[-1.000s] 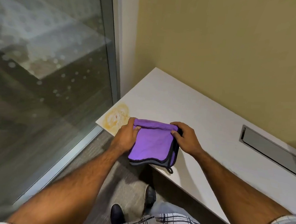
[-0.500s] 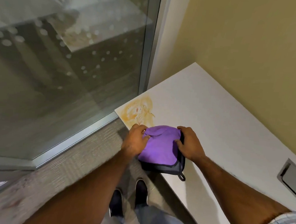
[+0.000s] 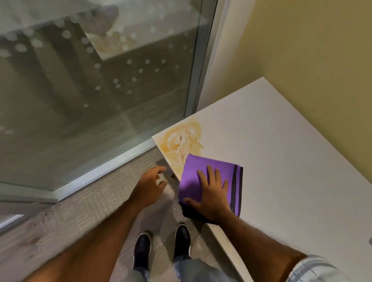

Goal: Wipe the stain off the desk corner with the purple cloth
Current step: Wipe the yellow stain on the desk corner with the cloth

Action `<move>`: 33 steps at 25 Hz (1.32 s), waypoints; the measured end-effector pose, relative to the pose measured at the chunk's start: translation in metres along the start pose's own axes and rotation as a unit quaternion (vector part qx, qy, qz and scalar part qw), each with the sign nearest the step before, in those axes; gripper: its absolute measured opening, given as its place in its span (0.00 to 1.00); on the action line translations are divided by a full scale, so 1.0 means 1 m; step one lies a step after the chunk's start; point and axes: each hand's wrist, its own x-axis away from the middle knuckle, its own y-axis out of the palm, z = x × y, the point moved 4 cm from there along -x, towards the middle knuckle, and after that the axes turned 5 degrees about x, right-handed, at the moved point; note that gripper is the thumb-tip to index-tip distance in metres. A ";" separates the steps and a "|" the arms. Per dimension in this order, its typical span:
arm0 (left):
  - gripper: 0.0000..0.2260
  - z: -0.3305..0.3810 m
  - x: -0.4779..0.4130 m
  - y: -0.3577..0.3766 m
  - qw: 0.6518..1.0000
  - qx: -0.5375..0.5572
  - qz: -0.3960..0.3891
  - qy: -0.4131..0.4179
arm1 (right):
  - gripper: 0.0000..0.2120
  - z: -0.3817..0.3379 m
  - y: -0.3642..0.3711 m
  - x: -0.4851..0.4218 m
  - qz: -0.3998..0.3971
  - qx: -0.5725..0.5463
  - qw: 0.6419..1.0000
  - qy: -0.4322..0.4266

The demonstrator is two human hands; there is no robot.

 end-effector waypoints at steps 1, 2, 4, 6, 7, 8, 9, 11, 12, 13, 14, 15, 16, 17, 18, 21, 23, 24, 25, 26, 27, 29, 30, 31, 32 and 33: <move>0.19 -0.009 0.001 -0.006 1.000 0.000 0.001 -0.008 | 0.54 -0.003 0.008 0.000 -0.010 0.009 1.000 0.008; 0.19 -0.018 0.001 -0.009 1.000 0.006 0.003 -0.017 | 0.56 -0.005 0.015 0.001 -0.018 0.022 0.999 0.014; 0.18 -0.035 0.003 -0.016 0.999 0.018 -0.006 -0.034 | 0.57 -0.010 0.024 -0.002 -0.013 0.044 0.998 0.032; 0.16 -0.049 0.003 -0.020 0.998 0.019 -0.031 -0.044 | 0.52 -0.013 0.028 -0.008 0.009 0.061 0.997 0.053; 0.15 -0.057 0.002 -0.023 0.998 0.011 -0.041 -0.044 | 0.48 -0.015 0.030 -0.012 0.020 0.068 0.996 0.055; 0.14 -0.066 0.001 -0.024 0.997 0.006 -0.055 -0.046 | 0.45 -0.017 0.032 -0.013 0.026 0.071 0.996 0.051; 0.13 -0.074 0.002 -0.025 0.997 0.002 -0.068 -0.047 | 0.43 -0.019 0.034 -0.012 0.033 0.073 0.996 0.043; 0.13 -0.089 0.000 -0.029 0.996 -0.003 -0.080 -0.046 | 0.41 -0.021 0.041 -0.011 0.057 0.085 0.994 0.023; 0.13 -0.095 -0.003 -0.030 0.996 -0.002 -0.080 -0.050 | 0.39 -0.022 0.041 -0.012 0.063 0.091 0.994 0.016; 0.14 -0.099 -0.005 -0.029 0.995 -0.001 -0.082 -0.054 | 0.38 -0.023 0.042 -0.014 0.065 0.090 0.994 0.013; 0.14 -0.103 -0.006 -0.025 0.994 0.003 -0.089 -0.058 | 0.36 -0.024 0.043 -0.014 0.067 0.086 0.994 0.014; 0.14 -0.104 -0.007 -0.022 0.994 0.004 -0.096 -0.054 | 0.34 -0.025 0.044 -0.014 0.076 0.077 0.994 0.016; 0.14 -0.105 -0.008 -0.018 0.994 0.003 -0.104 -0.045 | 0.33 -0.025 0.045 -0.012 0.086 0.060 0.994 0.017; 0.14 -0.105 -0.009 -0.014 0.994 0.000 -0.109 -0.033 | 0.31 -0.025 0.045 -0.007 0.095 0.037 0.995 0.013; 0.14 -0.103 -0.010 -0.011 0.993 -0.002 -0.114 -0.019 | 0.29 -0.022 0.047 0.000 0.106 0.017 0.994 0.007; 0.17 -0.095 -0.014 -0.009 0.993 -0.009 -0.117 0.021 | 0.26 -0.008 0.058 0.026 0.129 0.007 0.991 0.019; 0.20 -0.093 -0.017 -0.012 0.993 -0.026 -0.109 0.043 | 0.26 0.000 0.059 0.031 0.142 0.013 0.989 0.043; 0.21 -0.095 -0.019 -0.015 0.993 -0.036 -0.103 0.050 | 0.26 0.000 0.059 0.029 0.152 0.011 0.987 0.057; 0.21 -0.098 -0.021 -0.018 0.993 -0.044 -0.098 0.055 | 0.26 -0.001 0.056 0.024 0.165 0.000 0.983 0.075; 0.22 -0.103 -0.022 -0.020 0.993 -0.052 -0.094 0.057 | 0.26 -0.004 0.053 0.017 0.180 -0.021 0.978 0.101; 0.23 -0.108 -0.023 -0.023 0.992 -0.065 -0.092 0.057 | 0.26 -0.008 0.050 0.008 0.194 -0.045 0.971 0.133; 0.26 -0.122 -0.023 -0.025 0.988 -0.106 -0.093 0.055 | 0.25 -0.017 0.045 -0.010 0.206 -0.071 0.957 0.193; 0.28 -0.129 -0.025 -0.026 0.986 -0.132 -0.091 0.051 | 0.25 -0.022 0.044 -0.016 0.207 -0.072 0.954 0.206; 0.30 -0.136 -0.028 -0.027 0.982 -0.158 -0.092 0.047 | 0.25 -0.025 0.046 -0.017 0.205 -0.069 0.956 0.200; 0.32 -0.142 -0.029 -0.028 0.977 -0.184 -0.096 0.044 | 0.25 -0.026 0.049 -0.011 0.201 -0.059 0.962 0.174; 0.34 -0.144 -0.031 -0.028 0.971 -0.209 -0.102 0.049 | 0.24 -0.024 0.053 -0.001 0.194 -0.042 0.971 0.136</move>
